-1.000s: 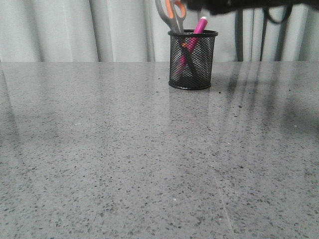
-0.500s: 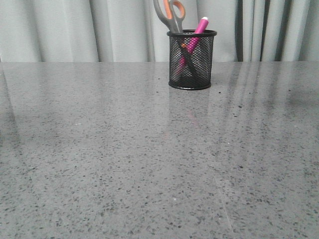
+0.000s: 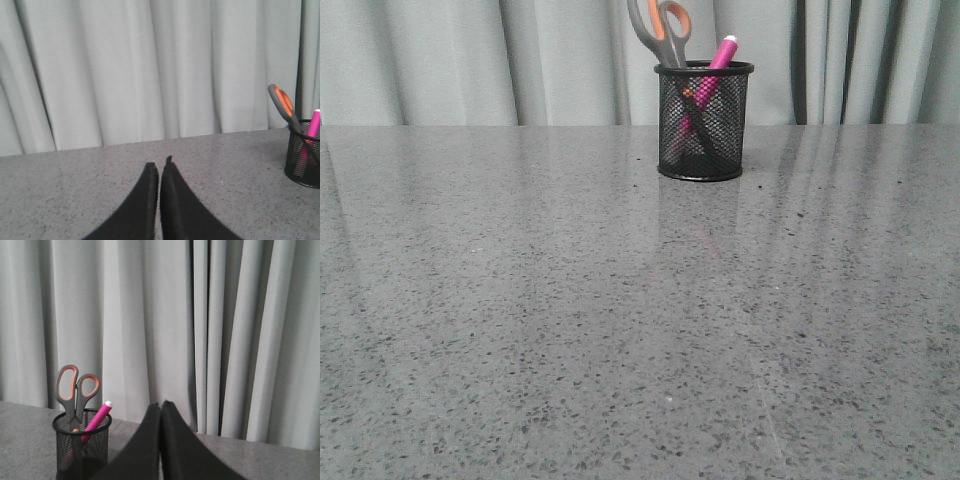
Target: Put pen and scissors into bin
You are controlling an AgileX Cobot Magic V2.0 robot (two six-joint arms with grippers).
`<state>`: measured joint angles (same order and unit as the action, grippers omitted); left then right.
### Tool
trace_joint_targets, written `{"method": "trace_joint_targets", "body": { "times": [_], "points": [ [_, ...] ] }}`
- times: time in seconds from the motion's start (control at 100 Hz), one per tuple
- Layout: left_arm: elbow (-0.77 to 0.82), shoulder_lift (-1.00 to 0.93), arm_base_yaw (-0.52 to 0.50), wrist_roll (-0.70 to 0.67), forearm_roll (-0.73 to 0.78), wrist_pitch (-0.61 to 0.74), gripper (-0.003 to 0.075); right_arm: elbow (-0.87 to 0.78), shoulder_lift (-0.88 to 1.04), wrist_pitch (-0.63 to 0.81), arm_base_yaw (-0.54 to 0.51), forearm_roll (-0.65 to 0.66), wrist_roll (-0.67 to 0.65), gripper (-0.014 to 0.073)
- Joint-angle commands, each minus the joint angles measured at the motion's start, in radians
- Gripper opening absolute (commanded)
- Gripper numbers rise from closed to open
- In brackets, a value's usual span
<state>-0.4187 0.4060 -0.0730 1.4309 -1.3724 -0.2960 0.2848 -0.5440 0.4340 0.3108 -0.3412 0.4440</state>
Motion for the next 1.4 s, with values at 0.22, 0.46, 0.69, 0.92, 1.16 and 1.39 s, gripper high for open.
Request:
{"method": "trace_joint_targets", "body": {
  "times": [0.22,0.46,0.69,0.92,1.16,1.39],
  "points": [
    [0.244,-0.36,-0.001,0.004,-0.123,0.156,-0.0019,-0.175,0.353,-0.131,-0.008,0.012,0.024,-0.0076],
    [0.315,-0.435,-0.001,0.004,-0.165,0.136,-0.0019,-0.2,0.43,-0.164,-0.008,0.012,0.024,-0.0076],
    [0.323,-0.435,-0.001,0.004,-0.166,0.123,-0.0019,-0.2,0.43,-0.166,-0.008,0.012,0.024,-0.0076],
    [0.323,-0.435,-0.001,0.004,-0.166,0.123,-0.0019,-0.2,0.43,-0.17,-0.008,0.012,0.024,-0.0076],
    [0.323,-0.435,-0.001,0.004,-0.166,0.123,-0.0019,-0.2,0.43,-0.17,-0.008,0.012,0.024,-0.0076],
    [0.323,-0.435,-0.001,0.004,-0.166,0.123,-0.0019,-0.2,0.43,-0.17,-0.008,0.012,0.024,-0.0076]
  ]
}}
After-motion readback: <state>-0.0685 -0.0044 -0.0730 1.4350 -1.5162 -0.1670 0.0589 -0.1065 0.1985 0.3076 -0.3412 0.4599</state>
